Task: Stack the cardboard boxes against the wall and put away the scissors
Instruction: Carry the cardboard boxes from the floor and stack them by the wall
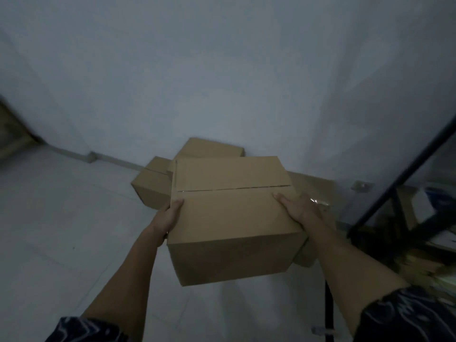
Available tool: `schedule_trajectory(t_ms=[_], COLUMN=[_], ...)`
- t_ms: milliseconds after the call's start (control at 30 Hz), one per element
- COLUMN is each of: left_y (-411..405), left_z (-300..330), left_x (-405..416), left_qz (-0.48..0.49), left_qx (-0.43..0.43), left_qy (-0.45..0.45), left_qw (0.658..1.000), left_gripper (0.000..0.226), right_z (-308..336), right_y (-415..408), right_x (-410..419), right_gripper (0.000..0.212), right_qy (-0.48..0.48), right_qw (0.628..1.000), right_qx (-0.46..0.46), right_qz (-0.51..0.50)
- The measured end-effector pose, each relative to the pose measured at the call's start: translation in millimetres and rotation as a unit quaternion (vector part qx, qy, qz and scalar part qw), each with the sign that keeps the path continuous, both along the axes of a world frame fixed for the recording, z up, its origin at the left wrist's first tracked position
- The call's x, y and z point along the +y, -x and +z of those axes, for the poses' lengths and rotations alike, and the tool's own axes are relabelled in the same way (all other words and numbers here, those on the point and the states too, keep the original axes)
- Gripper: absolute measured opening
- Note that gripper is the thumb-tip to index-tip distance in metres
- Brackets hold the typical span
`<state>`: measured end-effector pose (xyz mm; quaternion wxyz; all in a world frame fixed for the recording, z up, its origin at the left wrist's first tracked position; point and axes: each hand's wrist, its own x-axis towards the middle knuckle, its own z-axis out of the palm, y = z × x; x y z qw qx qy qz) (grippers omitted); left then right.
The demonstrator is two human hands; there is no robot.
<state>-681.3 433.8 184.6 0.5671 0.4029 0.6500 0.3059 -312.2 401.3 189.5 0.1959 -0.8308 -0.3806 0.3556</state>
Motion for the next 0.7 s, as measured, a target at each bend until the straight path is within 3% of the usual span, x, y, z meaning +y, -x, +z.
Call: schedule_trajectory(t_ms=[67, 167, 300, 500, 600, 700], left_y=[28, 76, 134, 246, 285, 323], left_z=[7, 16, 32, 68, 80, 83], left_x=[31, 84, 150, 262, 306, 351], left_qz=[0.013, 0.022, -0.007, -0.052, -0.061, -0.062], left_qx=[0.001, -0.010, -0.053, -0.046, -0.040, -0.031], left_qy=[-0.020, -0.027, -0.052, -0.062, -0.055, -0.051], left_qw=[1.000, 0.999, 0.997, 0.996, 0.996, 0.996], left_gripper=[0.062, 0.054, 0.035, 0.048, 0.043, 0.044], right_z=[10, 9, 35, 66, 71, 68], right_y=[30, 75, 143, 251, 292, 328], right_x=[35, 97, 157, 254, 295, 336], right_gripper=[0.121, 0.133, 0.117, 0.104, 0.118, 0.118], right_qy=[-0.012, -0.027, -0.046, -0.051, -0.041, -0.037], right_qw=[1.000, 0.999, 0.999, 0.998, 0.998, 0.998], right_qx=[-0.014, -0.010, -0.013, -0.023, -0.018, 0.001], right_qz=[0.009, 0.017, -0.002, -0.024, -0.044, -0.058])
